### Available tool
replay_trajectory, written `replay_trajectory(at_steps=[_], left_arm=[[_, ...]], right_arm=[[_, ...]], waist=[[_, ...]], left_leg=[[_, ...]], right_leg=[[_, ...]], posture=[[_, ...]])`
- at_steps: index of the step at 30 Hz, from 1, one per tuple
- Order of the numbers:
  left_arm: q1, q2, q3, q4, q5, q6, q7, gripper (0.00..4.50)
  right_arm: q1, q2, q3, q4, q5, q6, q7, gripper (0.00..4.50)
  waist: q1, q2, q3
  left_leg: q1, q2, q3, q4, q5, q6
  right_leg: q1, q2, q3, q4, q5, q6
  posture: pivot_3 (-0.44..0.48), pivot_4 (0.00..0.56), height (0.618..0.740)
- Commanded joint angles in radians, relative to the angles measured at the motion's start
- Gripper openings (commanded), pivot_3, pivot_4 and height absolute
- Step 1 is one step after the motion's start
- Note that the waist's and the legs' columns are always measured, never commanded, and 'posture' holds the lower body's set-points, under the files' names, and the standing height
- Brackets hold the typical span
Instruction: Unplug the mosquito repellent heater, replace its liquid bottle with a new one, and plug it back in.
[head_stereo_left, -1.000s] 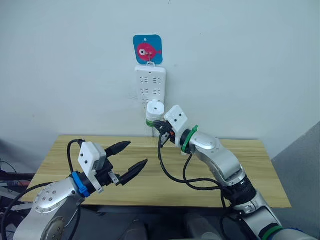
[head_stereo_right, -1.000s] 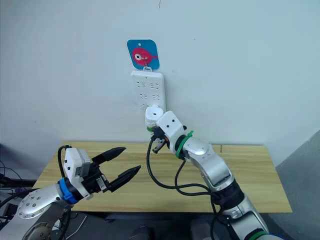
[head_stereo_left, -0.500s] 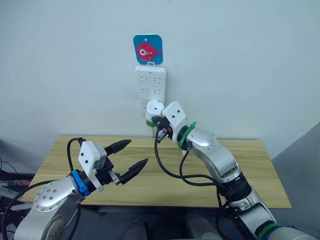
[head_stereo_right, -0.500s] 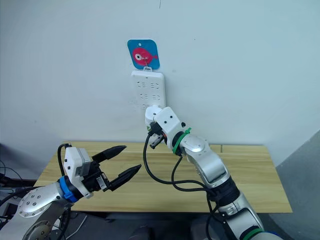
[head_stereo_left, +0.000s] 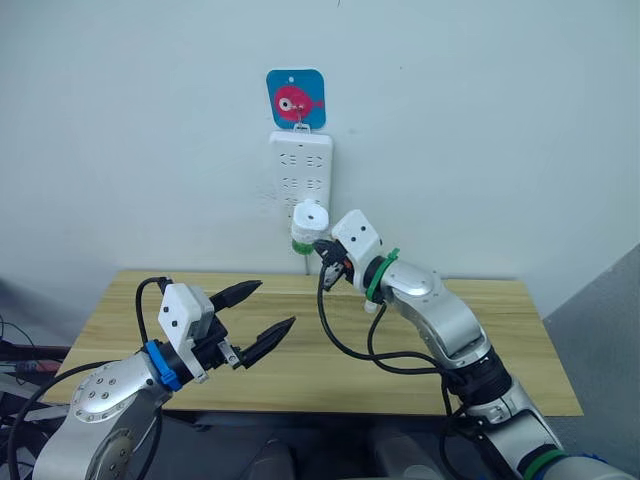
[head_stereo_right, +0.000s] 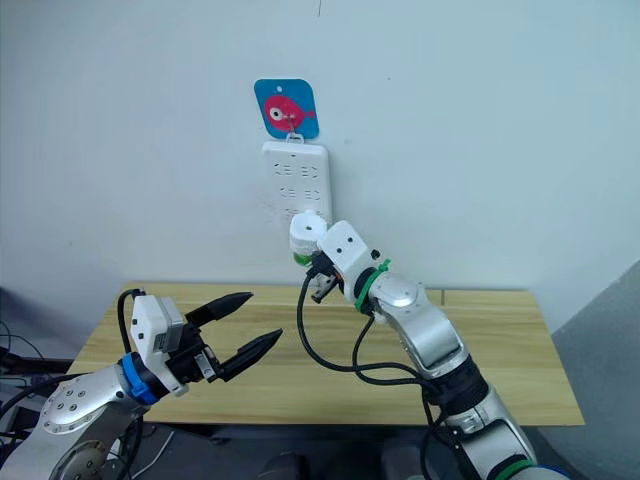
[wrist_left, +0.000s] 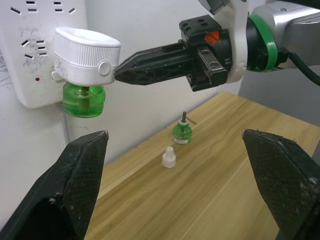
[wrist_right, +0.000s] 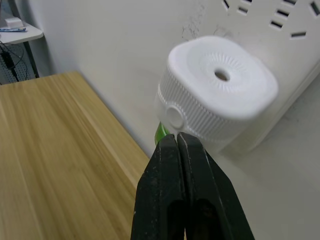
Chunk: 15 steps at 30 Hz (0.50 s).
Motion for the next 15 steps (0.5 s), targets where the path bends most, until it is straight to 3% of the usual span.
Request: replay_trajectory(at_steps=[1,15], left_arm=[[-0.01,0.01,-0.004,-0.01,0.003,-0.024,-0.007,4.5],[-0.01,0.013,-0.012,-0.011,0.002,-0.025,-0.004,4.5]], right_arm=[[-0.014,0.009,-0.014,-0.05,-0.005,-0.006,-0.007,0.05],[-0.025,0.051,-0.024,-0.044,-0.003,-0.008,-0.014,0.05]], waist=[[0.0,0.0,0.0],[0.0,0.0,0.0]], left_leg=[[0.0,0.0,0.0,0.0,0.0,0.0],[0.0,0.0,0.0,0.0,0.0,0.0]], right_leg=[[0.0,0.0,0.0,0.0,0.0,0.0],[0.0,0.0,0.0,0.0,0.0,0.0]], posture=[[-0.062,0.073,0.74],[-0.062,0.075,0.74]])
